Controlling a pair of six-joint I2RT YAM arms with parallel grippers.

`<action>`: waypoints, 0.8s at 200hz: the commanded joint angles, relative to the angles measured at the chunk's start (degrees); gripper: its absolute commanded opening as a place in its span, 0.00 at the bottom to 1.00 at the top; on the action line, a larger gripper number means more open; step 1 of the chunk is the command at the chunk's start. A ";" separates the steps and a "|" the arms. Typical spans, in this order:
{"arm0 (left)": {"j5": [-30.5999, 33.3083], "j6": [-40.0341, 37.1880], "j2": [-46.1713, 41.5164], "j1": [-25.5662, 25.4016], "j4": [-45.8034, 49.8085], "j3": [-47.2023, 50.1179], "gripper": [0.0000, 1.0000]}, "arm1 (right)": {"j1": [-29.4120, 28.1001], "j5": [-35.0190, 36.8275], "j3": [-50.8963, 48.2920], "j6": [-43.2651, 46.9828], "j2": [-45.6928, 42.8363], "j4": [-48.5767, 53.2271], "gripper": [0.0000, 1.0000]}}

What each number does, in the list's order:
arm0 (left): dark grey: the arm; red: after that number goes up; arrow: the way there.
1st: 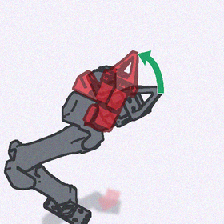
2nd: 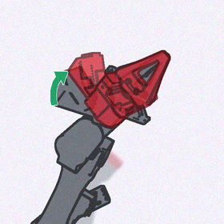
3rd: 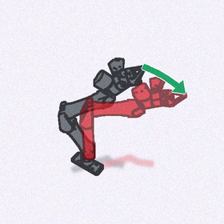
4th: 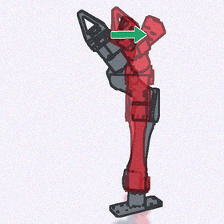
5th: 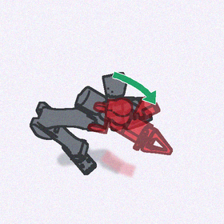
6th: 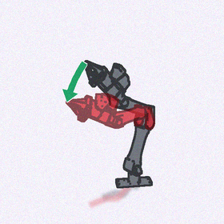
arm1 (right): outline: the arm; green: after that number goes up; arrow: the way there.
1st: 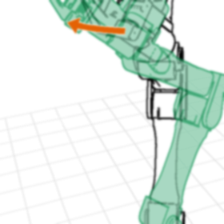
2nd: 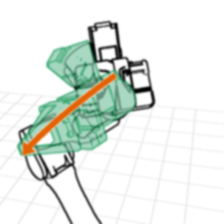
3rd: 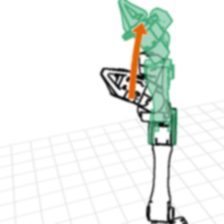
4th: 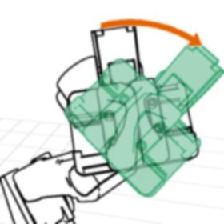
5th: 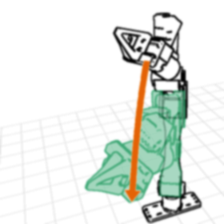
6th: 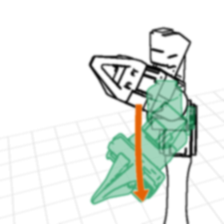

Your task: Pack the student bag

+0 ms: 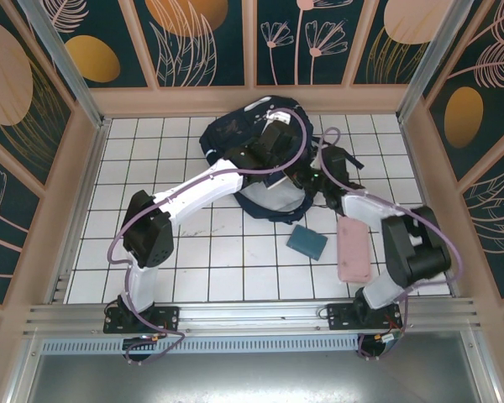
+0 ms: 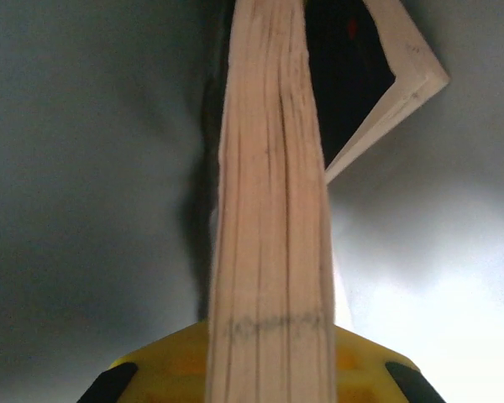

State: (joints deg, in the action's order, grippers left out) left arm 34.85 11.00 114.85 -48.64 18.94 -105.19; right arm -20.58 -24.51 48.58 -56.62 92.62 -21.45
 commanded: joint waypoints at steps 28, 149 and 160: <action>6.49 3.47 -7.00 0.30 -3.24 -3.24 0.00 | -2.83 13.04 9.68 -5.86 14.17 -18.74 0.06; -3.17 9.51 -6.65 5.26 -1.10 -0.50 0.00 | 1.21 6.88 -4.12 0.10 -10.88 10.40 0.71; -3.81 9.96 -6.99 5.69 -0.92 0.65 0.00 | 2.10 9.64 -5.47 2.08 -14.56 15.22 0.71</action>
State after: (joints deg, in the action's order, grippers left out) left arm 29.56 17.63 112.01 -45.10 22.17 -105.21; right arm -19.73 -18.74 46.65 -58.76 85.34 -17.26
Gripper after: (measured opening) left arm 0.056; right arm 0.711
